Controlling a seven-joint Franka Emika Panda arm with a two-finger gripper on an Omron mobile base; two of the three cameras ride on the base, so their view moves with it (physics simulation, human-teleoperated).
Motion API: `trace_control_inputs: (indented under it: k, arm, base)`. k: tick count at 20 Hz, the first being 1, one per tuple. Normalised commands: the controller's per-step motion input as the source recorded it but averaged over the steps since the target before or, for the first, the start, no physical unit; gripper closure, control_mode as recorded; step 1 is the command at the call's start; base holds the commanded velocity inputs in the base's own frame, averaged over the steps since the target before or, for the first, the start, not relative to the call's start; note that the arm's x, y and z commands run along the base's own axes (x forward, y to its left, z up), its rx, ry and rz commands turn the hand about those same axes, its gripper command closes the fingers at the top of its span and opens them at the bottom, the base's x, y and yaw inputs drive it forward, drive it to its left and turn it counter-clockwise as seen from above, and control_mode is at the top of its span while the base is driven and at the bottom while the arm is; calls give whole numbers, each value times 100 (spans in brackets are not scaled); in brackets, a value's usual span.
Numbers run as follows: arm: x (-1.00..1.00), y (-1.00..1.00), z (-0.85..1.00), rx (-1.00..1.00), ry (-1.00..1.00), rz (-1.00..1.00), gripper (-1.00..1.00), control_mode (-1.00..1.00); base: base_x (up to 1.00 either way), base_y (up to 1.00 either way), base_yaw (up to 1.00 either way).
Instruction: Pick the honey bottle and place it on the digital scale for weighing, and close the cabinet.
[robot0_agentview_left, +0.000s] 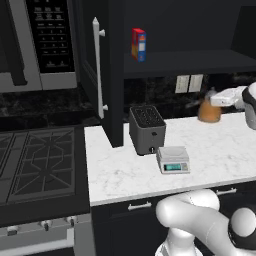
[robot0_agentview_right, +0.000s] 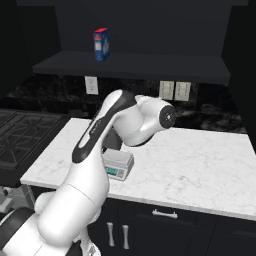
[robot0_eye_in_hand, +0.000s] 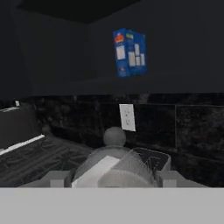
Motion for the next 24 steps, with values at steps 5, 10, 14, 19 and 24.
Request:
trace_control_inputs:
  k: [5,10,14,19,24]
  arm:
    - [19,23,-90,0,-6,36,100,-100]
    - [44,10,-71,0,0,38,100,-100]
    - [33,1,-62,0,-15,20,100,-100]
    - [32,16,-57,-3,-16,1,100,-100]
    - [36,13,-37,0,-12,0,100,-100]
  base:
    - [0,0,0]
    - [0,0,0]
    - [0,0,0]
    - [0,0,0]
    - [0,0,0]
